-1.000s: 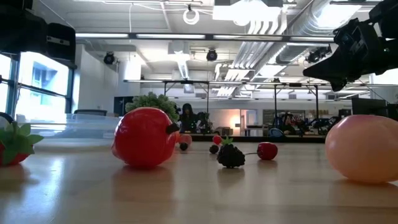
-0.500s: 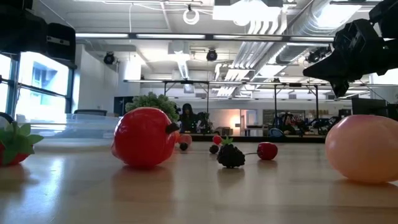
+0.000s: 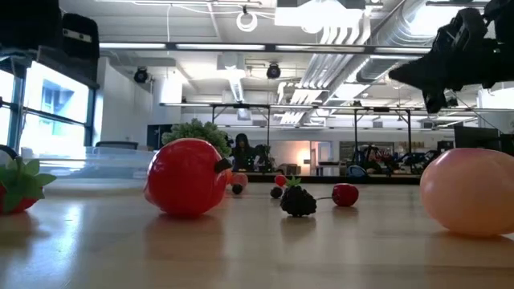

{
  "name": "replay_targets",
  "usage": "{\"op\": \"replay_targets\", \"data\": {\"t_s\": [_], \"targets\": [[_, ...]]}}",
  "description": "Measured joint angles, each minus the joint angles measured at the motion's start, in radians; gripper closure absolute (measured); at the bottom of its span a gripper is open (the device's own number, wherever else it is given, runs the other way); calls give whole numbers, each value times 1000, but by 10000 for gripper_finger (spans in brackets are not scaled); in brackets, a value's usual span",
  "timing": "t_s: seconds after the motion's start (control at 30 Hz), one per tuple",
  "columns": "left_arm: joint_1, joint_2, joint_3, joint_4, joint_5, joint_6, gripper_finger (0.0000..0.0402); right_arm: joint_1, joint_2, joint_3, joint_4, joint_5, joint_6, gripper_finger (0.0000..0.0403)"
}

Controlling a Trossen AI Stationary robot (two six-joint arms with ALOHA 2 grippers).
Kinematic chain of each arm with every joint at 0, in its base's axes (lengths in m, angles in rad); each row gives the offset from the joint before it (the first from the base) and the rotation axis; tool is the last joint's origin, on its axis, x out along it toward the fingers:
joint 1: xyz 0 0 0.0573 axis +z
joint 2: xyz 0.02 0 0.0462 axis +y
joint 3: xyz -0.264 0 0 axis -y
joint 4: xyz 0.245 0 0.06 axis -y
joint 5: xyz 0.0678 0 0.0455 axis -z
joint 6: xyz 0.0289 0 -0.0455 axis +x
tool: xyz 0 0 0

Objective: Pick and placing Produce into tupperware
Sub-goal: Move the transparent container to the center of the table

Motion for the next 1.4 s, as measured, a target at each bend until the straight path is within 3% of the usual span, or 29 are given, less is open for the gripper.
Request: {"op": "replay_targets", "data": {"t_s": [0.4, 0.7, 0.83, 1.1, 1.4], "targets": [[0, 0, 0, 266, -13, 1, 355, 0, 0, 0, 356, -156, -105, 403], [0, 0, 0, 310, -270, 3, 355, 0, 65, 117, 284, -166, -201, 403], [1, 0, 0, 318, -414, 1, 355, 0, 166, 204, 257, -168, -241, 403], [0, 0, 13, 344, -487, 8, 355, 0, 493, 404, 52, -169, -253, 403], [0, 91, 173, 19, -802, -128, 355, 0, 811, 541, -131, -114, -255, 403]]}}
